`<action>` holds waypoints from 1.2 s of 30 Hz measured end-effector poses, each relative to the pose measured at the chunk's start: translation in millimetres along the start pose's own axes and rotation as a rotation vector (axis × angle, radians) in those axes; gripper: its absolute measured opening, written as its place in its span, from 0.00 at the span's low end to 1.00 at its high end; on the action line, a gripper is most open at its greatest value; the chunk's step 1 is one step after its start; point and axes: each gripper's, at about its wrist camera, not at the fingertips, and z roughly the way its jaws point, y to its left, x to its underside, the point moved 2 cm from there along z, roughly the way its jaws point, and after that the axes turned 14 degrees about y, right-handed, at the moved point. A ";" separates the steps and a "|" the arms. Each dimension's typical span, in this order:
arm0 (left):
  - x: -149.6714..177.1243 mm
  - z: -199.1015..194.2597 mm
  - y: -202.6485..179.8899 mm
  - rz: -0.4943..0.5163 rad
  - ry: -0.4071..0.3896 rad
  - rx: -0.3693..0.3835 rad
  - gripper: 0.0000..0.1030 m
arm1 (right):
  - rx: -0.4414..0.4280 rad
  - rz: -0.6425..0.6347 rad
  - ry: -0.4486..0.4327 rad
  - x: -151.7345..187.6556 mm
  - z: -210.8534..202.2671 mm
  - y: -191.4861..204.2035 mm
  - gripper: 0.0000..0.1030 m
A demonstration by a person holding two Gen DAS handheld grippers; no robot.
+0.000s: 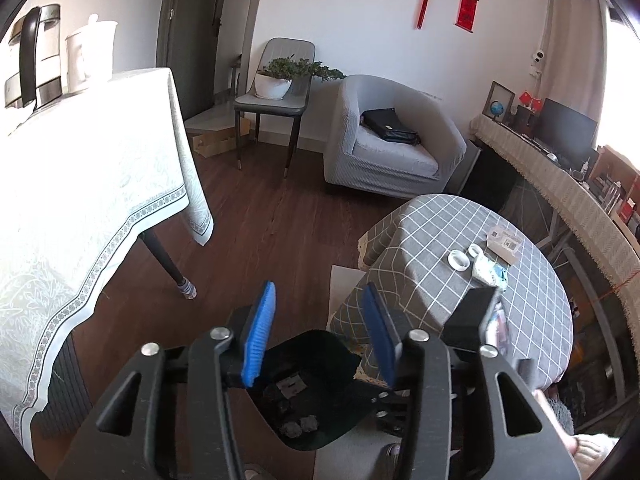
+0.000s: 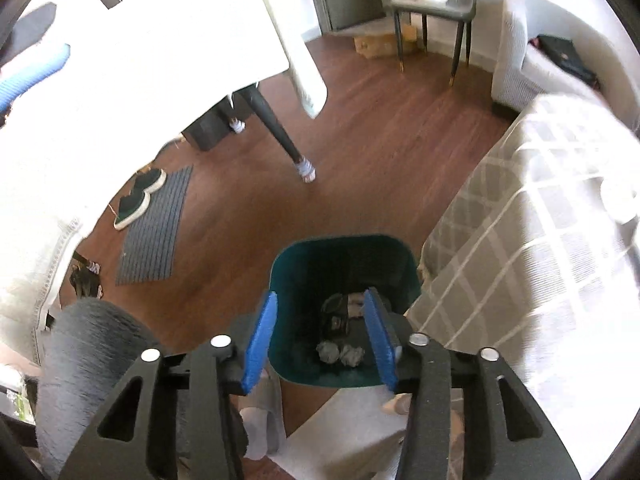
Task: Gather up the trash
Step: 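Move both tools back over the table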
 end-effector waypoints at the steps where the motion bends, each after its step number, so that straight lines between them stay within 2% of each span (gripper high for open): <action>1: -1.0 1.2 -4.0 0.005 0.000 0.002 0.49 | 0.003 0.003 -0.018 0.4 -9.5 -3.4 0.42; 11: -7.7 16.0 -45.4 0.068 0.008 0.040 0.66 | 0.040 0.055 -0.120 13.8 -68.7 -48.2 0.37; 16: -8.4 26.5 -69.2 0.105 0.019 0.058 0.71 | 0.060 0.100 -0.155 26.9 -89.1 -78.8 0.34; 20: -8.8 38.3 -88.0 0.132 0.036 0.071 0.79 | 0.073 0.140 -0.171 37.6 -96.3 -102.3 0.34; 27: -5.3 64.1 -121.3 0.181 0.075 0.103 0.80 | 0.091 0.220 -0.187 61.7 -108.6 -142.1 0.35; 30: -3.7 76.8 -137.2 0.211 0.094 0.118 0.80 | 0.100 0.255 -0.196 71.6 -113.7 -160.9 0.46; 36: -4.0 100.1 -161.3 0.242 0.130 0.133 0.81 | 0.108 0.312 -0.213 90.9 -120.8 -192.3 0.59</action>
